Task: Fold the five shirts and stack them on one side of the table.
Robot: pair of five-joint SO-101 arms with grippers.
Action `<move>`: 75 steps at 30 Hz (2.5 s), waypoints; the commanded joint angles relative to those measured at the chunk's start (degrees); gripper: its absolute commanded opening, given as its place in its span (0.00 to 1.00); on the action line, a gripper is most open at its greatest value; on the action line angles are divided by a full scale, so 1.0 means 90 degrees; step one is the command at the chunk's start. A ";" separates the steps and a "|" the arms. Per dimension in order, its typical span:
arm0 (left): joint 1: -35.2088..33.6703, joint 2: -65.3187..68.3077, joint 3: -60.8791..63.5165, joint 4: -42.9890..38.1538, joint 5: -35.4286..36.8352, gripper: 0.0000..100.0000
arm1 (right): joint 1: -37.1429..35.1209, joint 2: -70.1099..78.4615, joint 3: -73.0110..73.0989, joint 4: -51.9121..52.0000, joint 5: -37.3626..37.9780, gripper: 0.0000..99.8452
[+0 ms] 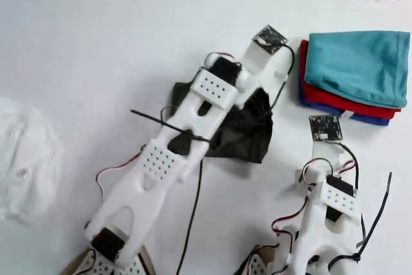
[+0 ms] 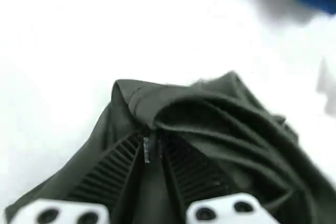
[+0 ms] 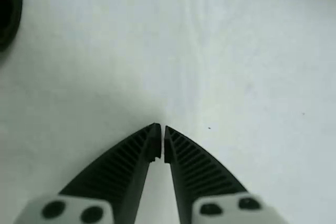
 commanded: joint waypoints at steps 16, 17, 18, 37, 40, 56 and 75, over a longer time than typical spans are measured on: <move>0.0078 0.0039 -0.1480 0.1436 0.0107 0.02 | -0.0054 -0.0181 0.0010 -0.0083 0.0020 0.02; 0.0078 0.0205 -0.1480 0.1348 0.0098 0.02 | -0.0054 -0.0181 0.0010 -0.0083 0.0020 0.02; 0.0088 0.0361 -0.1490 0.1201 0.0098 0.02 | -0.0054 -0.0181 0.0010 -0.0083 0.0020 0.02; 0.0557 0.1201 -0.1353 -0.1328 0.0059 0.02 | -0.0063 -0.0181 0.0010 -0.0083 0.0010 0.02; 0.0635 0.1309 -0.1441 -0.1280 0.0059 0.02 | -0.0063 -0.0181 0.0010 -0.0083 0.0010 0.02; 0.0293 -0.1026 -0.1548 0.1817 0.0049 0.02 | -0.0063 -0.0181 0.0010 -0.0083 0.0020 0.02; 0.0381 -0.1602 0.1109 0.1983 0.0127 0.02 | -0.0054 -0.0181 0.0010 -0.0083 0.0020 0.02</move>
